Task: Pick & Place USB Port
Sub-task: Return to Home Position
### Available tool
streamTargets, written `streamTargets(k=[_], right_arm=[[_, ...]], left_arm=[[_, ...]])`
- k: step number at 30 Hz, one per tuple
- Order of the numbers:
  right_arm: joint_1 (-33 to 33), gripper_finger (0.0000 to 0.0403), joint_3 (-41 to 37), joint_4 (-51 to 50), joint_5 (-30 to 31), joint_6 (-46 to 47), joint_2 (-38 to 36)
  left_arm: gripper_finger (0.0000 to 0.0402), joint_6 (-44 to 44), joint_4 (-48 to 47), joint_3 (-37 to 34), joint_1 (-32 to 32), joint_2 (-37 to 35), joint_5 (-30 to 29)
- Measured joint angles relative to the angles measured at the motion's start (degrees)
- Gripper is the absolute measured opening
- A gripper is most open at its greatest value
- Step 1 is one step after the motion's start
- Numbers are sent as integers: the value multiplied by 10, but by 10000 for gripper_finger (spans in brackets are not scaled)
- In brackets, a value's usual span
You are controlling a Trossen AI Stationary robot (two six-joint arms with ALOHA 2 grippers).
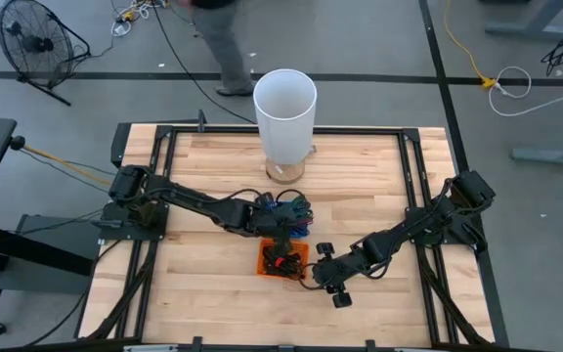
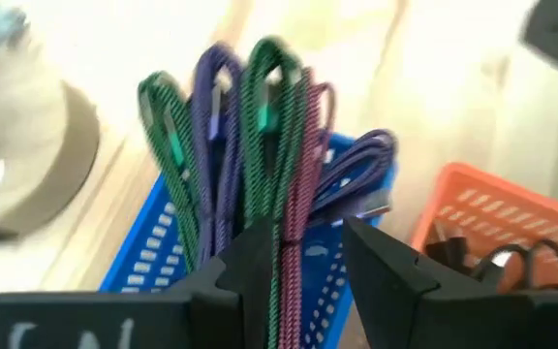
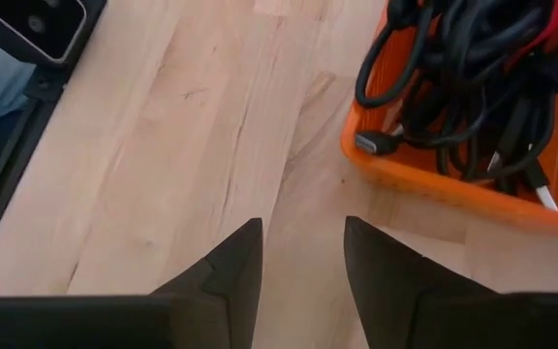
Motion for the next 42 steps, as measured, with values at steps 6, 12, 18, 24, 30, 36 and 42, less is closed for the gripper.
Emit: streamTargets(k=[6,12,18,24,30,36,42], right_arm=[[-4,146,-1,26,14,-22,-10],[-28,146,-1,-41,78,-8,-115],[-36,146,-1,-75,165,-84,-259],[-35,146,-1,-159,203,-98,-422],[-8,146,-65,-146,262,-84,-573],[13,146,-193,5,276,-139,-708],[12,146,-302,62,303,-159,-825]], left_arm=[[128,111,-5,43,-8,0,10],[126,147,-108,121,-3,-3,-7],[126,152,-178,149,1,-34,-141],[128,149,-171,46,0,-150,-170],[128,159,-3,-158,-6,-337,-125],[128,194,178,-345,-25,-530,-65],[128,198,306,-512,-39,-680,-40]])
